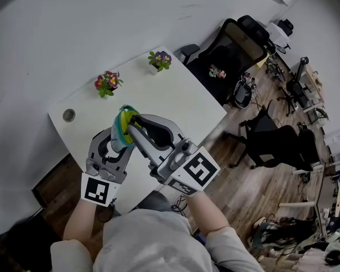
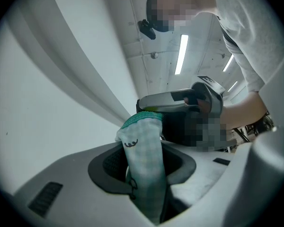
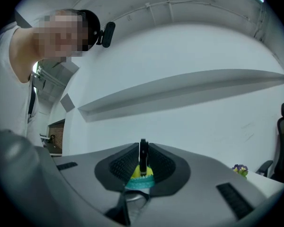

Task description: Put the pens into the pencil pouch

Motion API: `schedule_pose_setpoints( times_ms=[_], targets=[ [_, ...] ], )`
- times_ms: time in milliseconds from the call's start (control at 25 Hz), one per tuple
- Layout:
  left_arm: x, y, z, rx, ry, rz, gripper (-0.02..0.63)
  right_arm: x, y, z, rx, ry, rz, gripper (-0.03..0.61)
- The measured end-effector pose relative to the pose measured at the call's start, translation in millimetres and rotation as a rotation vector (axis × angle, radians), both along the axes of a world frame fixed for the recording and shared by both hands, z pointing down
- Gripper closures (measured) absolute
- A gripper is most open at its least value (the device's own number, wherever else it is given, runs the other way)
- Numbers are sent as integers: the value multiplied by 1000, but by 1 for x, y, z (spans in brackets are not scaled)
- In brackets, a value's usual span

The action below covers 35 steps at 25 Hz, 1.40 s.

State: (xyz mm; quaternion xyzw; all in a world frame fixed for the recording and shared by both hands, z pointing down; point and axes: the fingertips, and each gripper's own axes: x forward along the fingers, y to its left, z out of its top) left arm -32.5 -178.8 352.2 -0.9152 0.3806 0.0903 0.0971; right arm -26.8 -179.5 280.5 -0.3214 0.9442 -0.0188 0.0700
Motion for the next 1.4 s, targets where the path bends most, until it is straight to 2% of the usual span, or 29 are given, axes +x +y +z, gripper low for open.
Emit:
schedule_pose_setpoints(
  times_ms=[280, 520, 640, 880, 1080, 1240, 1400],
  targets=[
    [-7, -4, -4, 3, 10, -24, 454, 1, 3, -3, 4, -2, -16, 467],
    [-28, -6, -2, -3, 11, -78, 454, 30, -15, -3, -7, -14, 54, 467],
    [-45, -6, -1, -2, 4, -117, 454, 44, -34, 33, -83, 35, 93, 468],
    [-74, -2, -3, -5, 4, -201, 454, 47, -54, 139, -319, 148, 112, 468],
    [-94, 1, -3, -11, 14, -269, 454, 33, -58, 201, -402, 284, 51, 468],
    [-106, 3, -7, -5, 14, -322, 454, 24, -64, 235, -353, 510, -27, 466],
    [-113, 3, -4, -21, 12, -372, 454, 21, -64, 274, -276, 768, -164, 466]
  ],
)
